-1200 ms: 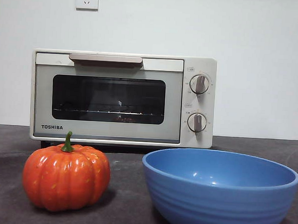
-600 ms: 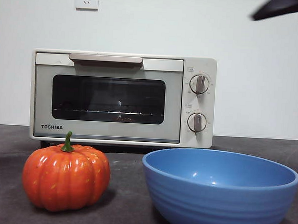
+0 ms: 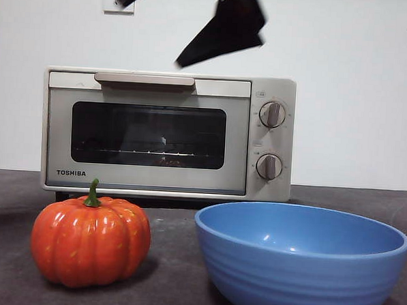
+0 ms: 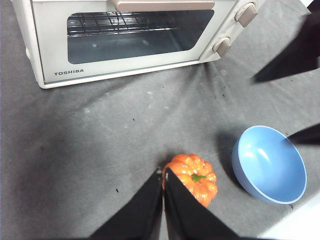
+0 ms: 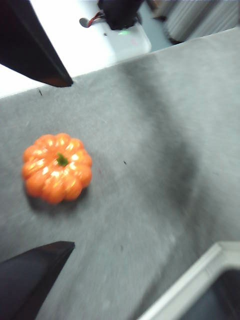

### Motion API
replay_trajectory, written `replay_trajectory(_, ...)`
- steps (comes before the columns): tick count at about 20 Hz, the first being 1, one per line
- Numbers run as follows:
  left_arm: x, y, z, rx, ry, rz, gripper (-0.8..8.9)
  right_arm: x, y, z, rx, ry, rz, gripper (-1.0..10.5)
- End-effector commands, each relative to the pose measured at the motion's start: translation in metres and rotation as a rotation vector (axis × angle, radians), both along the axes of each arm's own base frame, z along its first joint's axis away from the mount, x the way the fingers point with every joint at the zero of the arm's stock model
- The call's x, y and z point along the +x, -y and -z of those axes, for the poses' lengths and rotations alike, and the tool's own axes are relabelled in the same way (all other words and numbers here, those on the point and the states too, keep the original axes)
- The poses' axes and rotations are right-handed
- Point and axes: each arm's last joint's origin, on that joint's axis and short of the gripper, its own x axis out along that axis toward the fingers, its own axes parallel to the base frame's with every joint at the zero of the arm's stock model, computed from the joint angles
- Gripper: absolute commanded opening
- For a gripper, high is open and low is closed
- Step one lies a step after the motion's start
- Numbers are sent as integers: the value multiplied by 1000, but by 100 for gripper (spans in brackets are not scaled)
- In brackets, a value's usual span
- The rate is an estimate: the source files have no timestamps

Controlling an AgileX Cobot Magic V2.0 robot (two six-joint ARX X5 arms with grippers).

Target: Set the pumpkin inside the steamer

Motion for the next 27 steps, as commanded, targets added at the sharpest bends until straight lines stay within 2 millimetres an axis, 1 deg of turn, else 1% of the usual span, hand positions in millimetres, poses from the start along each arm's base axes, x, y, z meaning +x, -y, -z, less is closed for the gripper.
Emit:
replay_trajectory(1, 0, 0, -6, 1, 25, 12, 15, 3, -24, 12, -33, 2, -49, 497)
replay_trajectory(3, 0, 0, -6, 1, 25, 12, 15, 4, -39, 30, -81, 1, -52, 530)
replay_trajectory(6, 0, 0, -6, 1, 24, 12, 15, 4, -57, 54, -142, -12, -68, 537)
replay_trajectory(9, 0, 0, -6, 1, 24, 12, 15, 4, -70, 77, -208, -6, -64, 537)
replay_trajectory(13, 0, 0, -6, 1, 25, 12, 15, 5, -81, 99, -261, -1, -56, 539)
replay_trajectory(17, 0, 0, -6, 1, 25, 12, 15, 5, -86, 115, -297, -24, -67, 540)
replay_trajectory(23, 0, 0, -6, 1, 24, 12, 15, 2, -91, 131, -339, -46, -80, 541)
replay_trajectory(26, 0, 0, -5, 1, 22, 12, 15, -1, -92, 135, -372, -44, -78, 538)
replay_trajectory(27, 0, 0, -5, 1, 21, 12, 15, -1, -92, 135, -382, -35, -72, 509)
